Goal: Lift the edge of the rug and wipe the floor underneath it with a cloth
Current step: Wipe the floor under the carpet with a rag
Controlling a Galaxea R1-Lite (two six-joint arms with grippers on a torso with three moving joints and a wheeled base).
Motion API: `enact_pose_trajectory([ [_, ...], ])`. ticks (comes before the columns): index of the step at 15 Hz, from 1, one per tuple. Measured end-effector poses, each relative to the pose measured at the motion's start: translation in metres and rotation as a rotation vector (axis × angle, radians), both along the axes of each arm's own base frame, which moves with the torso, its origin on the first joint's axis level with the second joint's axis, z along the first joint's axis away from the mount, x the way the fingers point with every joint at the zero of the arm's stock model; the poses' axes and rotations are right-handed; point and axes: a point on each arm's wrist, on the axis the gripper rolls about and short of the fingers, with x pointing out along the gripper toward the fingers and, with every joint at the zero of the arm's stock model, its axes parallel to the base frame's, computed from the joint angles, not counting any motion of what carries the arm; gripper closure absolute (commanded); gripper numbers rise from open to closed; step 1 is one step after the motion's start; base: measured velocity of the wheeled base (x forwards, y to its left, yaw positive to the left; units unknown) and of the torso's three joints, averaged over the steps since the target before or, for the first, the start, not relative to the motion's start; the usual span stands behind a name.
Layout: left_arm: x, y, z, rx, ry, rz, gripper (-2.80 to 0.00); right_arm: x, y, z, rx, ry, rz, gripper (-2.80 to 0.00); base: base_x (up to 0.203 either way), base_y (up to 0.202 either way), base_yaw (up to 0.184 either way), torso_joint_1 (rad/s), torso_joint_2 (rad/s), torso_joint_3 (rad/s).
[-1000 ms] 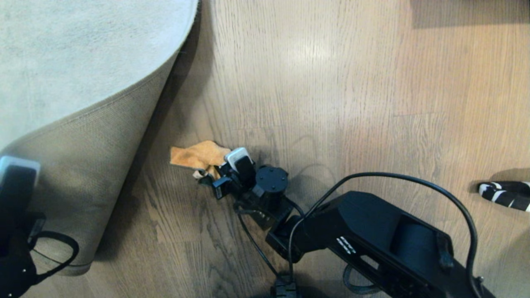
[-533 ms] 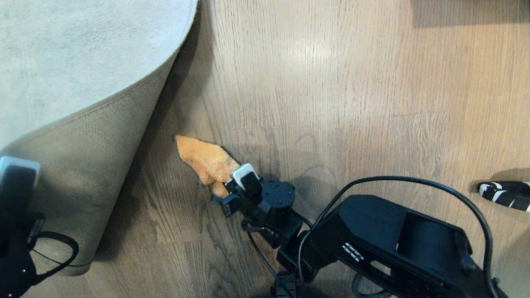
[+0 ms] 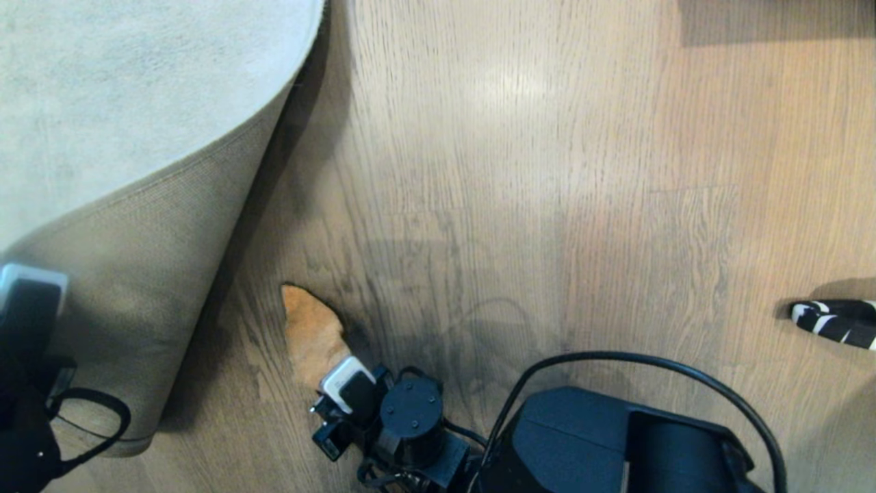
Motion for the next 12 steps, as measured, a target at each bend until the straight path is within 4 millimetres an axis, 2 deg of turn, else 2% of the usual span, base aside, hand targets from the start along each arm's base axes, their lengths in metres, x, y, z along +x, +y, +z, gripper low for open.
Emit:
enact_pose_trajectory([
  [4, -0.001, 0.000, -0.001, 0.000, 0.006, -0.001, 0.00, -0.001, -0.003, -0.025, -0.059, 0.023, 0.001, 0.00, 0.000, 0.000, 0.000, 0.000, 0.00, 0.000],
  [7, -0.001, 0.000, -0.002, -0.001, 0.010, 0.000, 0.00, 0.013, -0.010, -0.042, -0.085, 0.037, -0.029, 0.00, 0.000, 0.000, 0.000, 0.000, 0.00, 0.000],
  [10, -0.002, 0.000, -0.005, -0.001, 0.019, 0.000, 0.00, 0.035, -0.012, -0.043, -0.053, 0.022, -0.072, 0.00, 0.000, 0.000, 0.000, 0.000, 0.00, 0.000],
  [12, -0.002, 0.000, -0.005, 0.000, 0.021, 0.000, 0.00, 0.052, -0.014, -0.034, -0.013, -0.001, -0.105, 0.00, 0.000, 0.000, 0.000, 0.000, 0.00, 0.000],
])
